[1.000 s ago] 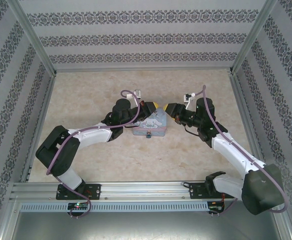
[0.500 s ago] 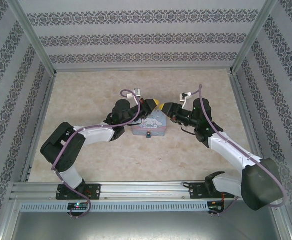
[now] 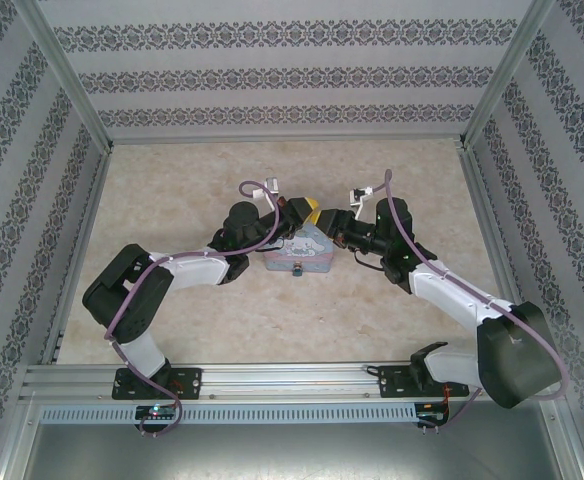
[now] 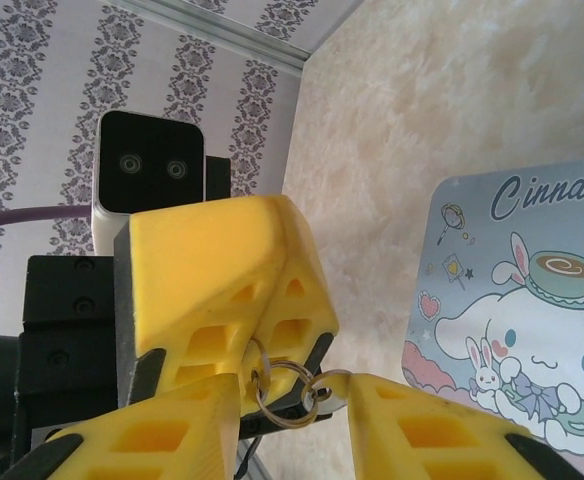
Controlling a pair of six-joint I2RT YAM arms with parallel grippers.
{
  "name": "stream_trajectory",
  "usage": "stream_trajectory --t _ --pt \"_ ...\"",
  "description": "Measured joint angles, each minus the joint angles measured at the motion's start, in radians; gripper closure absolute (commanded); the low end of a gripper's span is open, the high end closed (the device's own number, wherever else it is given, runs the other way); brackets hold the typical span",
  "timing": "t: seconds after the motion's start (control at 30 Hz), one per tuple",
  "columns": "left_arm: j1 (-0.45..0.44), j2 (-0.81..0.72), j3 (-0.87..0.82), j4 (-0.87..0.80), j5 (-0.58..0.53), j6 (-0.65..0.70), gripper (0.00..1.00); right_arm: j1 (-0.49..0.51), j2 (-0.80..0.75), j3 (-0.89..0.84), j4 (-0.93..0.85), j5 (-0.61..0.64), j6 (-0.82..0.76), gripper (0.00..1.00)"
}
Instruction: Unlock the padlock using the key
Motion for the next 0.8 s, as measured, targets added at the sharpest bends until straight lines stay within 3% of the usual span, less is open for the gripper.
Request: stream_trajectory --t 0.8 --pt "0.000 0.000 -0.021 0.013 -0.014 -0.004 1.00 -0.027 -0.013 0.004 -0.004 0.003 -0.005 0.64"
